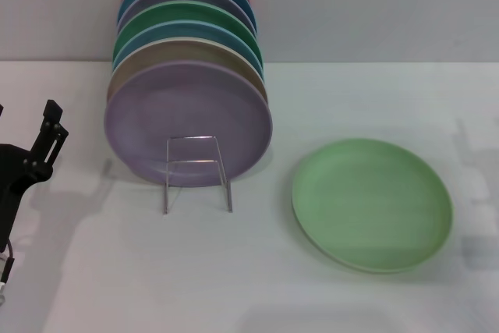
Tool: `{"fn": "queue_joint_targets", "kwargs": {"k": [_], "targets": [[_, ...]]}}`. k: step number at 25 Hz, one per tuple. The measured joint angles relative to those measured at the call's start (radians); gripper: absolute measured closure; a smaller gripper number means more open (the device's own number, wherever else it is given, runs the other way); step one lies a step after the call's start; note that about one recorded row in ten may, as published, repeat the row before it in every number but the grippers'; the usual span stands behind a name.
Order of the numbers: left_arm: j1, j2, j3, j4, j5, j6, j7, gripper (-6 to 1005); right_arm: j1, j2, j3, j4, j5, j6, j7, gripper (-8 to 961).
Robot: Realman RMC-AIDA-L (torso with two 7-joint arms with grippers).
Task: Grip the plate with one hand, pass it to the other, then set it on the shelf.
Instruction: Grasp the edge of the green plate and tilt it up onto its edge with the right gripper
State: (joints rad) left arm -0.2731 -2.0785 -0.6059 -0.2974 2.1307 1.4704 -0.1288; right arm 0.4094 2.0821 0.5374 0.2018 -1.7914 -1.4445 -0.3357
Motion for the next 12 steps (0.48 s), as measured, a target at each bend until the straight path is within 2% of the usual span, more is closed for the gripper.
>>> {"fn": "queue_joint_targets", "kwargs": {"k": [4, 8, 10, 11, 12], "targets": [[0.004, 0.000, 0.000, 0.000, 0.000, -0.001, 0.000, 170, -0.032, -0.001, 0.048, 0.069, 0.001, -0.022, -0.127, 274], [0.005, 0.000, 0.000, 0.000, 0.000, -0.001, 0.000, 172, -0.054, -0.007, 0.076, 0.144, 0.001, 0.015, -0.155, 274], [0.006, 0.000, 0.007, 0.000, 0.000, -0.001, 0.000, 173, -0.071, -0.022, 0.110, 0.236, 0.001, 0.113, -0.160, 275], [0.006, 0.001, 0.010, 0.000, 0.000, 0.000, 0.000, 173, -0.071, -0.022, 0.110, 0.236, 0.001, 0.113, -0.160, 275], [0.006, 0.001, 0.011, 0.000, 0.000, 0.002, 0.000, 174, -0.080, -0.034, 0.128, 0.285, -0.001, 0.165, -0.166, 275]]}}
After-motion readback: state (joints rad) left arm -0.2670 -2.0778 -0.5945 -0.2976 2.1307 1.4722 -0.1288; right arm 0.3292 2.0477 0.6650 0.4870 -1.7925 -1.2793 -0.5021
